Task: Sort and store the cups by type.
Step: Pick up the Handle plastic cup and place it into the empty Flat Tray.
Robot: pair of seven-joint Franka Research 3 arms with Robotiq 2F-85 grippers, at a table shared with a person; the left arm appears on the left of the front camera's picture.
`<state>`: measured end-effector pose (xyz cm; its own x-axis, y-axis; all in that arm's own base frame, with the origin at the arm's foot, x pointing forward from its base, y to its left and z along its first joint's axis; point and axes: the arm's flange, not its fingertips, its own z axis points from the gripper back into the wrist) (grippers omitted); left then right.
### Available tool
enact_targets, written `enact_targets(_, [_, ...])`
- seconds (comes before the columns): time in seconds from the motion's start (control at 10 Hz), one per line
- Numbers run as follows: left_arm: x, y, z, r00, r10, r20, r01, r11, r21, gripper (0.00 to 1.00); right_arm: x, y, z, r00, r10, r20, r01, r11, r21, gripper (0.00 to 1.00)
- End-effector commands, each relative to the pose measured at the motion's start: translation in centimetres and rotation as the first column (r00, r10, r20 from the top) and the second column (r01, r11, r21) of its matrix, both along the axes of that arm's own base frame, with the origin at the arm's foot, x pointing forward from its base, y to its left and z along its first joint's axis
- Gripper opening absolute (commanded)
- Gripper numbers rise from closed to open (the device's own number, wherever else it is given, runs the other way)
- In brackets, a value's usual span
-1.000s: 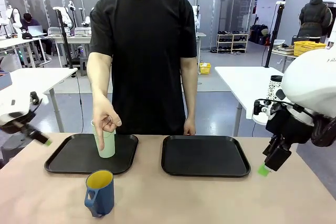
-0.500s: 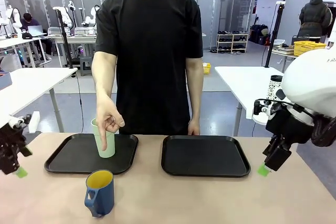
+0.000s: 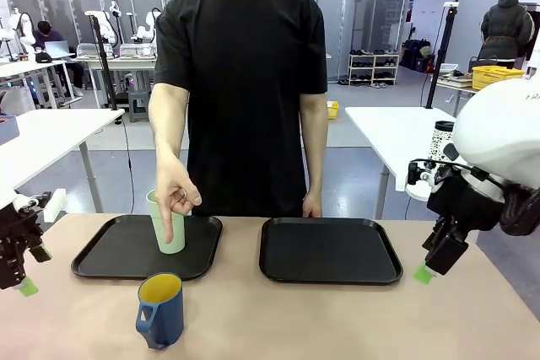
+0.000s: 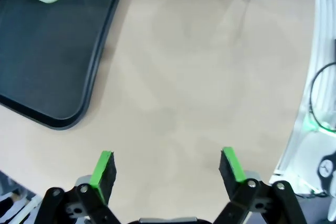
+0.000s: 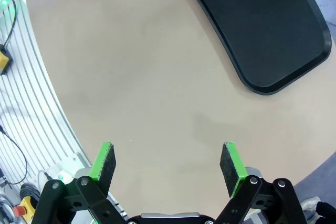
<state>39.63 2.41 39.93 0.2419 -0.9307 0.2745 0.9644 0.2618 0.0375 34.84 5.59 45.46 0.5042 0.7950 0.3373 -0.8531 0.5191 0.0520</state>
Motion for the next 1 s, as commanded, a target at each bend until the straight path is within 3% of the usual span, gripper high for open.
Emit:
enact_targets(0.0, [0.3, 0.0, -0.2, 1.000, 0.002, 0.023, -0.001, 1.000, -0.011, 1.00, -0.1, 0.0, -0.2, 1.000, -0.012, 0.006, 0.012, 1.000, -0.002, 1.00])
enact_targets(0.1, [0.0, 0.0, 0.0, 1.000, 0.000, 0.000, 0.000, 1.000, 0.000, 1.00, -0.1, 0.0, -0.2, 1.000, -0.012, 0.006, 0.012, 1.000, -0.002, 1.00])
enact_targets(0.3, [-0.8, -1.2, -1.5, 0.988, -0.153, 0.024, 0.152, 0.988, 0.024, 1.00, -0.1, 0.0, -0.2, 1.000, -0.012, 0.006, 0.012, 1.000, -0.002, 1.00])
enact_targets(0.4, [-1.4, -1.7, -2.6, 0.978, -0.206, 0.035, 0.207, 0.978, -0.028, 1.00, -0.1, 0.0, -0.2, 1.000, -0.012, 0.006, 0.012, 1.000, -0.002, 1.00])
enact_targets(0.9, [-2.3, -4.2, -7.0, 0.968, -0.211, 0.134, 0.231, 0.960, -0.161, 1.00, -0.1, 0.0, -0.2, 1.000, -0.012, 0.006, 0.012, 1.000, -0.002, 1.00])
